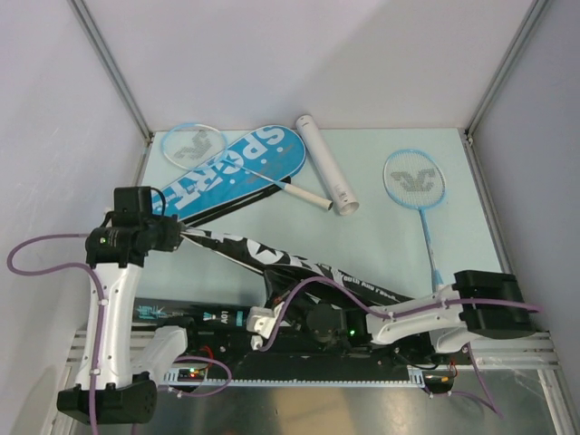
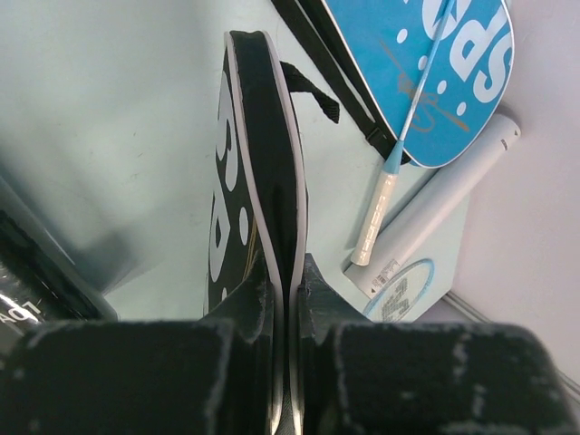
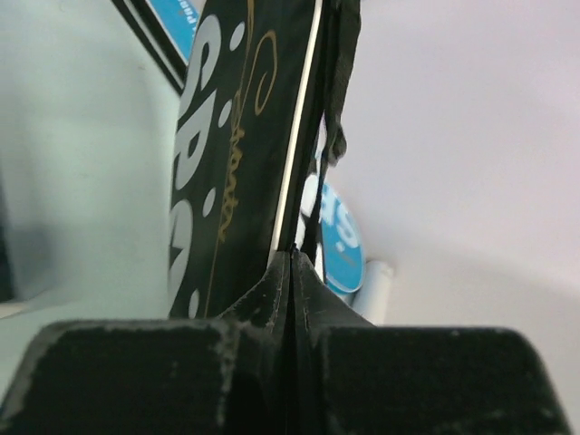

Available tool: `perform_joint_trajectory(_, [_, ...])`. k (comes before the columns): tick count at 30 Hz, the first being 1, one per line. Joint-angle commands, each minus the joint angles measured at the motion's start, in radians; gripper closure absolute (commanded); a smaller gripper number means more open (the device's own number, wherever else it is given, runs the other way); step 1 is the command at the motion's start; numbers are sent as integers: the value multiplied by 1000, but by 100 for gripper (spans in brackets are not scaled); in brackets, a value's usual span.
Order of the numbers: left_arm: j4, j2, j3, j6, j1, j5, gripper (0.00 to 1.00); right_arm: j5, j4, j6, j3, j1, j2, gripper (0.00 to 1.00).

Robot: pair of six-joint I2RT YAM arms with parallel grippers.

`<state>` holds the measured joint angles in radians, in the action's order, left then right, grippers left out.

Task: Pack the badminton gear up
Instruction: Zip the racket bag at the center of the board.

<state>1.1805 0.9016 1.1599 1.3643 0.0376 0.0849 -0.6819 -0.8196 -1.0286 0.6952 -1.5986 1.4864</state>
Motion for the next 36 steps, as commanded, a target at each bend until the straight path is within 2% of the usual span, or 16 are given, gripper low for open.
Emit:
perform_joint_trajectory(1, [-74,9,89,60,15,150,100,-108,251,272,-43,-28,-101,100])
perform_joint_trajectory(8, [-56,23,127,78,18,180,100,-165,590,560,-56,-26,-245,100])
perform_joint_trajectory(14, [-47,33,154,118,18,208,100,-263,896,863,-56,29,-341,100])
perform_joint_trajectory(21, [-45,88,193,121,17,167,100,-320,1275,1158,-23,106,-443,100])
perform_joint_trajectory(26, [-39,91,220,120,18,171,100,-323,1386,1316,11,181,-497,100])
perform_joint_trajectory(30, [-28,94,246,113,19,177,100,-384,1506,1446,66,269,-518,100])
perform_joint_trajectory(33, [-20,97,261,111,17,173,100,-423,1592,1526,104,372,-541,100])
perform_joint_trajectory(36, [-11,92,275,107,18,175,100,-446,1608,1551,115,486,-578,100])
